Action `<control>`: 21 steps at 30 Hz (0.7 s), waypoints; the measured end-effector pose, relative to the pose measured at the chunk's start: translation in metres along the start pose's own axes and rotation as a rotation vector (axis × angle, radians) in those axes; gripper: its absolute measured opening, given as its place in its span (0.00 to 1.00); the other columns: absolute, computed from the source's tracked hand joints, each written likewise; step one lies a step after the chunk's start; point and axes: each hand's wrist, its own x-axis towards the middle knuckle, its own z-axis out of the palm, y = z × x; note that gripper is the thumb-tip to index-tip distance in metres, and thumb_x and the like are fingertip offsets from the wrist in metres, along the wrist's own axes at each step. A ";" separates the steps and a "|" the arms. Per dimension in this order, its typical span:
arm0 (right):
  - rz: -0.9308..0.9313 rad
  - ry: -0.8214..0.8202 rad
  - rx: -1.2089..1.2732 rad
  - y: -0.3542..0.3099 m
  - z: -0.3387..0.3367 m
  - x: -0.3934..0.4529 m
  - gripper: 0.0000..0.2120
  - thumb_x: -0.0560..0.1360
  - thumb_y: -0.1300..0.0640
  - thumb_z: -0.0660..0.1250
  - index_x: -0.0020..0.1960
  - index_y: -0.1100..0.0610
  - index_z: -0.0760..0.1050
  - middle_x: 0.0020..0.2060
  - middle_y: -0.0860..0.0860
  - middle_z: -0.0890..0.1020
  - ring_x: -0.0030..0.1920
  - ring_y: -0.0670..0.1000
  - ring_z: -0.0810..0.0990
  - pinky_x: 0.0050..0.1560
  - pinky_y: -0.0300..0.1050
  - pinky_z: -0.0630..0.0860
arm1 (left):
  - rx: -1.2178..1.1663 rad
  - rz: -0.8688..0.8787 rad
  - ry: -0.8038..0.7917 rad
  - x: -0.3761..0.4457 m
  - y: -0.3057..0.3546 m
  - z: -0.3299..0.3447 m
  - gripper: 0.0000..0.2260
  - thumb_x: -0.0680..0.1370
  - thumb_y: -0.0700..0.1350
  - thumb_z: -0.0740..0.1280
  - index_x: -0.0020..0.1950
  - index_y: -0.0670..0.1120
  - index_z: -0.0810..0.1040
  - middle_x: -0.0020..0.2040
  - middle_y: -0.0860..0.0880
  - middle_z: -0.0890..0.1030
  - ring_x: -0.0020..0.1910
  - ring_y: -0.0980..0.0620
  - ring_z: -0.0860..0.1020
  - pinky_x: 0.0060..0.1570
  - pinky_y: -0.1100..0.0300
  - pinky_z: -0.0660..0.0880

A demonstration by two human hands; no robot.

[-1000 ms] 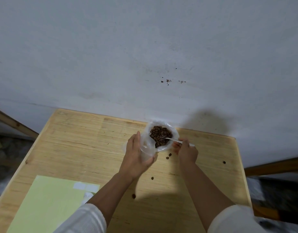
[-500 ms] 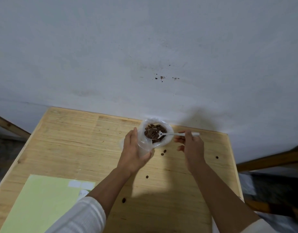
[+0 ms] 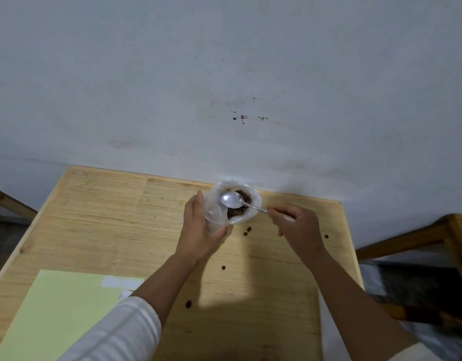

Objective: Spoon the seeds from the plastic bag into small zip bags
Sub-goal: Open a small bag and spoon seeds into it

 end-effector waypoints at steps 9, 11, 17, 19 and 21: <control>0.312 0.183 0.192 0.043 -0.003 -0.021 0.05 0.70 0.60 0.73 0.43 0.51 0.83 0.40 0.48 0.85 0.44 0.45 0.81 0.45 0.37 0.76 | -0.003 0.038 0.017 -0.010 0.007 -0.001 0.49 0.68 0.56 0.73 0.77 0.43 0.46 0.73 0.44 0.55 0.70 0.49 0.60 0.65 0.62 0.62; 0.409 0.305 0.233 0.056 -0.002 -0.023 0.06 0.70 0.60 0.72 0.42 0.49 0.82 0.41 0.47 0.84 0.44 0.46 0.81 0.45 0.37 0.75 | -0.013 0.037 0.021 -0.014 0.008 -0.001 0.48 0.68 0.55 0.73 0.77 0.43 0.46 0.73 0.44 0.55 0.70 0.51 0.60 0.65 0.62 0.62; 0.566 0.465 0.216 0.081 0.004 -0.014 0.03 0.72 0.59 0.71 0.45 0.53 0.81 0.40 0.47 0.82 0.42 0.46 0.79 0.37 0.33 0.72 | -0.005 0.029 0.018 -0.028 0.011 0.001 0.49 0.68 0.55 0.73 0.77 0.45 0.45 0.73 0.45 0.55 0.70 0.54 0.58 0.64 0.66 0.57; 0.592 0.466 0.186 0.087 0.005 -0.007 0.03 0.72 0.58 0.70 0.45 0.53 0.81 0.40 0.48 0.82 0.41 0.46 0.79 0.36 0.33 0.71 | 0.000 0.022 0.017 -0.030 0.010 0.003 0.49 0.68 0.55 0.73 0.77 0.46 0.46 0.73 0.46 0.55 0.69 0.56 0.58 0.64 0.65 0.58; 0.586 0.458 0.115 0.091 0.006 -0.002 0.02 0.72 0.57 0.70 0.44 0.54 0.81 0.39 0.48 0.82 0.40 0.46 0.78 0.34 0.32 0.69 | 0.011 0.015 0.016 -0.030 0.010 0.004 0.48 0.68 0.54 0.73 0.77 0.47 0.45 0.73 0.46 0.55 0.70 0.55 0.58 0.64 0.66 0.57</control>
